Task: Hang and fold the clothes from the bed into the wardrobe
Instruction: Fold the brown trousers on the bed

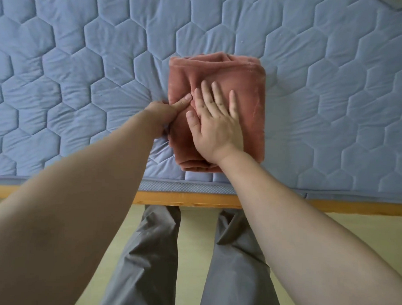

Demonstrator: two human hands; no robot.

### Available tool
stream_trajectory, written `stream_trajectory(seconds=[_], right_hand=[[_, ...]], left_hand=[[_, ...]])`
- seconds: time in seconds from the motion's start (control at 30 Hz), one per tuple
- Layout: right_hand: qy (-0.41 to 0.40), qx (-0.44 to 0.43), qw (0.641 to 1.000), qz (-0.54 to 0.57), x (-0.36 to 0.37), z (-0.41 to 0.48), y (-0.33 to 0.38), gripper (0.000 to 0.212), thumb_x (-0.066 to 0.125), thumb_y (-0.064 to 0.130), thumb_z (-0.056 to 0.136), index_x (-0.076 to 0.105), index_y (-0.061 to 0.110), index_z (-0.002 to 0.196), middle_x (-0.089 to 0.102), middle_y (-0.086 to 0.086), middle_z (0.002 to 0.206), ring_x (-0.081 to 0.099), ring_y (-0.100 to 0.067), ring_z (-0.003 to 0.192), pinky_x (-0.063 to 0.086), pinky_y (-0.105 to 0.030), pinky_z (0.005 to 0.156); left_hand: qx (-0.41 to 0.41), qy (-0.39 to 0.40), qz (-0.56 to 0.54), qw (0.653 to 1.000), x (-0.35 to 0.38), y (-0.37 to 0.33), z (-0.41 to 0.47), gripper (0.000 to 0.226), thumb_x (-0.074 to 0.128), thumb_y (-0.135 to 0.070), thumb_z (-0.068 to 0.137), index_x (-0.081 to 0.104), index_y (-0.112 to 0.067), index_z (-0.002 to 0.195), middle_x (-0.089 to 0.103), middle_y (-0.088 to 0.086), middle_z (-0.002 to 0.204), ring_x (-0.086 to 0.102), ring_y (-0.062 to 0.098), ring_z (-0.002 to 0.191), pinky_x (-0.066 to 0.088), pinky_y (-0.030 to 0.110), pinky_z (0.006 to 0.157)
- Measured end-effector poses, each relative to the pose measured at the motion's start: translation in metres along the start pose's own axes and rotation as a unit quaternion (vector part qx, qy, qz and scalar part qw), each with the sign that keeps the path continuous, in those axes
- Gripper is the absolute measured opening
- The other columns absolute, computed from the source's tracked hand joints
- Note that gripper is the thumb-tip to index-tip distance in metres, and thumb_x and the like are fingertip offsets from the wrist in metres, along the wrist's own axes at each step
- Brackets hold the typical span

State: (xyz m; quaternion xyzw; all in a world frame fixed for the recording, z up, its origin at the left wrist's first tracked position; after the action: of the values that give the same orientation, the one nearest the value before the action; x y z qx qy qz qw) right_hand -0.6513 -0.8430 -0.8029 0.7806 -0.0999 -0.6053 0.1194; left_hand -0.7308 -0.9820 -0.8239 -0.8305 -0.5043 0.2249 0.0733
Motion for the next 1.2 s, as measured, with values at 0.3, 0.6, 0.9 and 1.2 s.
stream_trajectory(seconds=[0.3,0.6,0.9,1.2], right_hand=[[0.133,-0.055,0.963,0.228,-0.025,-0.062,-0.018,0.072,0.018,0.053,0.104,0.032,0.007,0.157,0.017,-0.009,0.168,0.007,-0.018,0.156,0.005,-0.034,0.127],[0.235,0.155,0.922,0.264,-0.123,-0.172,-0.046,0.061,0.039,0.048,0.105,0.026,0.025,0.16,0.044,-0.008,0.156,0.044,-0.028,0.141,0.039,-0.04,0.113],[-0.15,0.287,0.946,-0.002,-0.303,-0.268,-0.04,0.051,0.084,0.027,0.071,0.049,0.014,0.106,0.046,-0.014,0.125,0.048,-0.034,0.115,0.044,-0.048,0.099],[-0.331,0.339,0.878,-0.072,-0.45,-0.384,-0.078,0.109,0.087,0.042,0.063,0.027,0.028,0.153,0.024,-0.016,0.158,0.031,-0.04,0.145,0.033,-0.059,0.112]], left_hand=[[0.004,0.026,0.069,0.997,0.016,-0.012,-0.032,0.089,0.071,-0.083,0.064,0.064,-0.01,0.116,0.072,0.01,0.107,0.069,0.022,0.093,0.058,0.038,0.088],[0.073,-0.051,0.08,0.993,0.055,-0.032,-0.166,0.052,0.093,-0.035,0.068,0.061,-0.009,0.099,0.074,0.01,0.074,0.069,0.02,0.052,0.053,0.03,0.04],[0.444,-0.044,0.505,0.739,0.096,-0.134,-0.384,0.069,0.073,-0.051,0.078,0.04,-0.015,0.126,0.062,0.011,0.118,0.059,0.034,0.114,0.046,0.044,0.095],[0.677,0.031,0.626,0.386,0.191,-0.197,-0.578,0.064,0.065,-0.053,0.08,0.038,-0.028,0.133,0.061,-0.001,0.12,0.056,0.027,0.115,0.037,0.046,0.097]])
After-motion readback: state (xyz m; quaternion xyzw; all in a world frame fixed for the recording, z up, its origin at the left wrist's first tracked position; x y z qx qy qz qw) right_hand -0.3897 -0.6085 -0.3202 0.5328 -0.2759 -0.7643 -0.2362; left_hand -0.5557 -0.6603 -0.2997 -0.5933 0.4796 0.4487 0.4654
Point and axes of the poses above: each hand's wrist, its own z-axis towards the middle knuckle, its own x-axis out of the palm, y = z × x, the point moved 1 cm from there along z, towards the middle knuckle
